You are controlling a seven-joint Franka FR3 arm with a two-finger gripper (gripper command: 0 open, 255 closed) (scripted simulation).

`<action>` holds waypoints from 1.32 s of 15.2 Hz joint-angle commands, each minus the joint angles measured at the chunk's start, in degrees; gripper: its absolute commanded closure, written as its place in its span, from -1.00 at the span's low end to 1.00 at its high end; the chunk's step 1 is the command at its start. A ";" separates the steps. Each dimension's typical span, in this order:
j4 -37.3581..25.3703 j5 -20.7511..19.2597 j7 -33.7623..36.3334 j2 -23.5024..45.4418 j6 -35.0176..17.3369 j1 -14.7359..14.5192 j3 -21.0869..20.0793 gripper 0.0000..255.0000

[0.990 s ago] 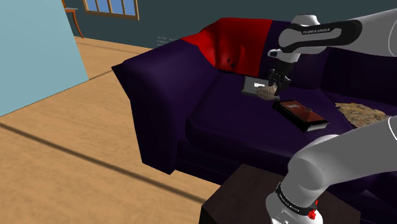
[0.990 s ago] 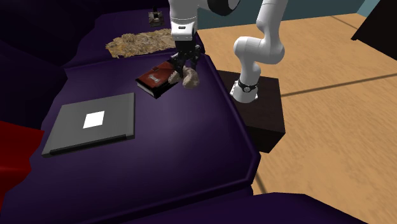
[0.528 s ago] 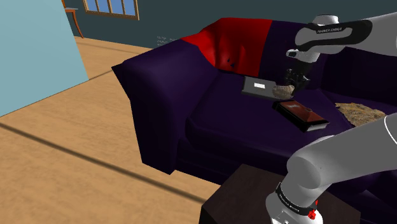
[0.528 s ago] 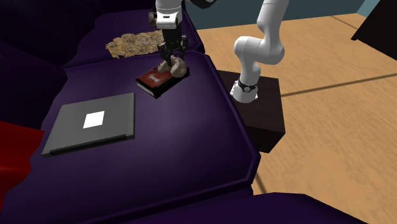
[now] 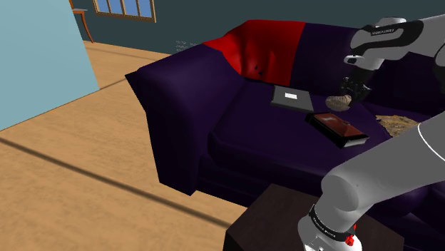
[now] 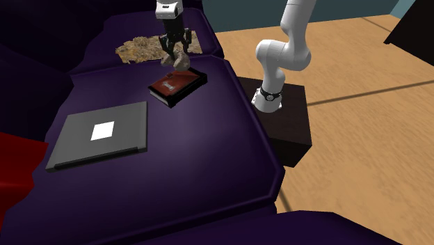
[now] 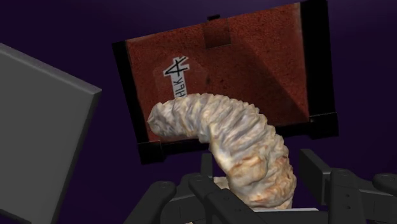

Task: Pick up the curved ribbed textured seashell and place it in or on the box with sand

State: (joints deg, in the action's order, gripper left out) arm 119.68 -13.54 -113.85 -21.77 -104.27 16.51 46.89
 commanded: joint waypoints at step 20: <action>5.12 5.35 -10.22 10.25 -13.94 -2.07 11.18 1.00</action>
State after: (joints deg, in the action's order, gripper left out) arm 124.23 -8.34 -124.00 -11.75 -117.48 14.52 57.93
